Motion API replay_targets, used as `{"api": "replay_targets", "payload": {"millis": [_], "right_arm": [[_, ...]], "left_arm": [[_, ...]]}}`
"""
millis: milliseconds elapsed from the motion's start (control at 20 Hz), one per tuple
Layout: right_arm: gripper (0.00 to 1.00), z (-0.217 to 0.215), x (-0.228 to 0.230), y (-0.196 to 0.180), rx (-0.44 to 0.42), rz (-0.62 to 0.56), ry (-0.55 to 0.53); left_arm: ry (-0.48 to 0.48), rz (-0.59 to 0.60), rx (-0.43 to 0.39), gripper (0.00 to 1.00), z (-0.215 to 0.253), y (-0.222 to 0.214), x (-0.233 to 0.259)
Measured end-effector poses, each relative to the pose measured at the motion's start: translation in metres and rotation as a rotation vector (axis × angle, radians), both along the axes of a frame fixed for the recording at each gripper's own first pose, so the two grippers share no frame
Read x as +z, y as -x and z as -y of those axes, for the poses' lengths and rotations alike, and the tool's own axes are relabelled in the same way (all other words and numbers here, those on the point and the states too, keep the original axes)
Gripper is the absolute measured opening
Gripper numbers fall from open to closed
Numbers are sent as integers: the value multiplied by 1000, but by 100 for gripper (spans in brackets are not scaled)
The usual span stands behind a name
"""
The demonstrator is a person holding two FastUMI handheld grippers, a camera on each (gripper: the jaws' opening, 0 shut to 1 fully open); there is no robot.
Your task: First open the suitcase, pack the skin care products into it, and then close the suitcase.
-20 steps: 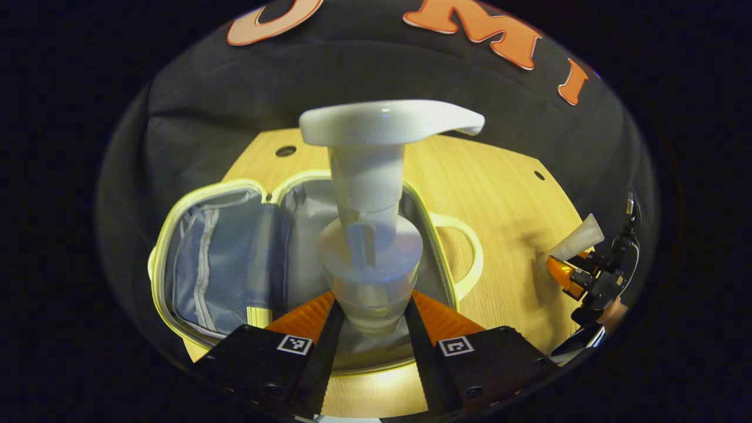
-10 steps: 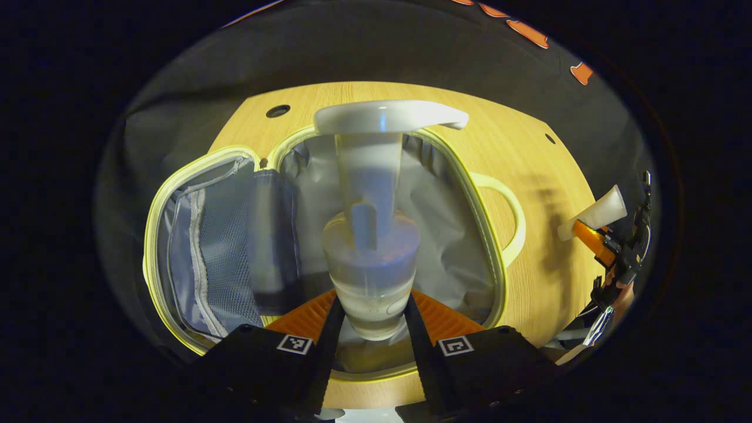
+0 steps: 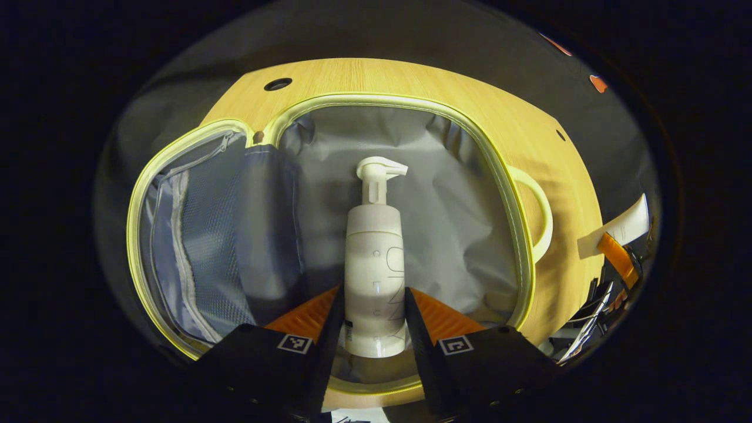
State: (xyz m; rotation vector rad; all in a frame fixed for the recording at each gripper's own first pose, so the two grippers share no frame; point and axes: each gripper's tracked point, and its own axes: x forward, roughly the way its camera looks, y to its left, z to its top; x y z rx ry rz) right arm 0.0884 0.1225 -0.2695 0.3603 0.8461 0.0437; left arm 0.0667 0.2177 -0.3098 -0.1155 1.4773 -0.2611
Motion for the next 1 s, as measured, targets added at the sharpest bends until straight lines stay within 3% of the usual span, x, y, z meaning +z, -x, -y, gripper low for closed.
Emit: {"api": "replay_targets", "payload": {"millis": [450,650,800,1000], "right_arm": [[40,-107,32,-17,111,-26,-129],[40,-149,30,-23,162,-72,-183],[39,-171,15,-21,216,-132,-191],[39,-177,-1,-20,252,-249,-211]], "left_arm": [[152,108,52,66,14,-7,6],[158,214,93,80,-4,-8,41],[153,298,162,84,-43,-9,69],[29,374,251,85,-123,-5,86]]}}
